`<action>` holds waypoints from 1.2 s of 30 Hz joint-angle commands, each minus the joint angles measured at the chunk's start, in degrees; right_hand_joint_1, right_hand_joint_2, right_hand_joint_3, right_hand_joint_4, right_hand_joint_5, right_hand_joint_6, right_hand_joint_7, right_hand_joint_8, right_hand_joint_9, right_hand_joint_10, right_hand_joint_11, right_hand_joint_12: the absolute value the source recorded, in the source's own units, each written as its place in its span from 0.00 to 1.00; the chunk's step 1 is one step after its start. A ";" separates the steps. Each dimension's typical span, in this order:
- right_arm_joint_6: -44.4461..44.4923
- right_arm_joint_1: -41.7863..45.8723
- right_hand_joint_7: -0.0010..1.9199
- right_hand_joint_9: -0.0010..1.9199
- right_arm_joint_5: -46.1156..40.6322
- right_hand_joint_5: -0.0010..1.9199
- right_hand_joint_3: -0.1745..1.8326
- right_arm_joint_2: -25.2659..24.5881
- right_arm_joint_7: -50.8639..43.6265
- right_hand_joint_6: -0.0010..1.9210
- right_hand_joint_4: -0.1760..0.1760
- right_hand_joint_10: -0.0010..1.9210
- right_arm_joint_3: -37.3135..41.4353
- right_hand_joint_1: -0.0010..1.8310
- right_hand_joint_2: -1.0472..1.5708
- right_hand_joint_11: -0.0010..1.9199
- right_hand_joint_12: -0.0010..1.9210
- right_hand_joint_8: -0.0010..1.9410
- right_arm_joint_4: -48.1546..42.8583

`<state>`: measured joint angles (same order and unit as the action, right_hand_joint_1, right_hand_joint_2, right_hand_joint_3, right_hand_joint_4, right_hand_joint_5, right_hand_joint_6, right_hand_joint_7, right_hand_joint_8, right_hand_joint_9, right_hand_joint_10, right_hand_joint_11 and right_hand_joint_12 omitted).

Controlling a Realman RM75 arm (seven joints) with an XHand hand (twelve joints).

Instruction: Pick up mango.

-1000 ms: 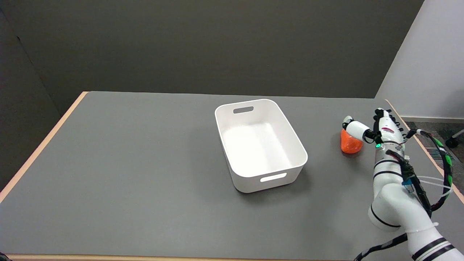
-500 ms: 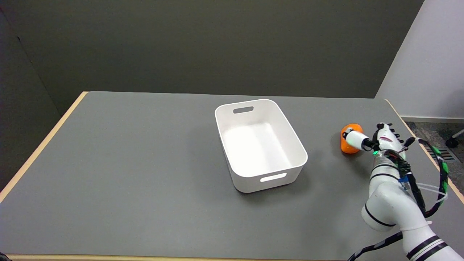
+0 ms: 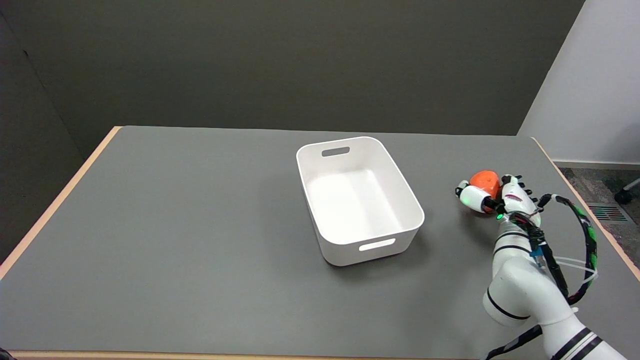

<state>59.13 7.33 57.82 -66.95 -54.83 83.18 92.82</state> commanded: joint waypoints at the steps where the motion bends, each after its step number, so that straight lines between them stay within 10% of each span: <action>1: 0.82 -4.56 0.08 0.06 -2.14 0.02 0.48 0.87 0.67 0.17 0.03 0.45 -3.31 0.23 0.66 0.06 0.73 0.24 -5.14; 19: -2.02 -15.27 0.10 0.11 -2.66 0.04 0.51 1.79 -0.29 0.18 0.00 0.49 -8.82 0.34 0.67 0.09 0.77 0.28 -17.20; 24: -2.58 -15.50 0.03 0.19 -2.23 0.08 0.53 1.90 -0.69 0.24 0.00 0.67 -9.51 0.51 0.69 0.00 0.97 0.64 -17.24; 33: -2.46 -12.99 0.00 0.10 0.81 0.11 0.53 1.90 -0.61 0.25 0.00 0.86 -9.82 0.58 0.68 0.00 1.00 0.76 -16.68; 36: -2.86 -11.63 0.05 0.14 3.26 0.16 0.43 2.03 -0.24 0.56 0.00 1.00 -9.14 0.61 0.76 0.00 1.00 0.92 -15.04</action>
<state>57.18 -5.53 55.38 -65.45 -55.19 75.04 77.76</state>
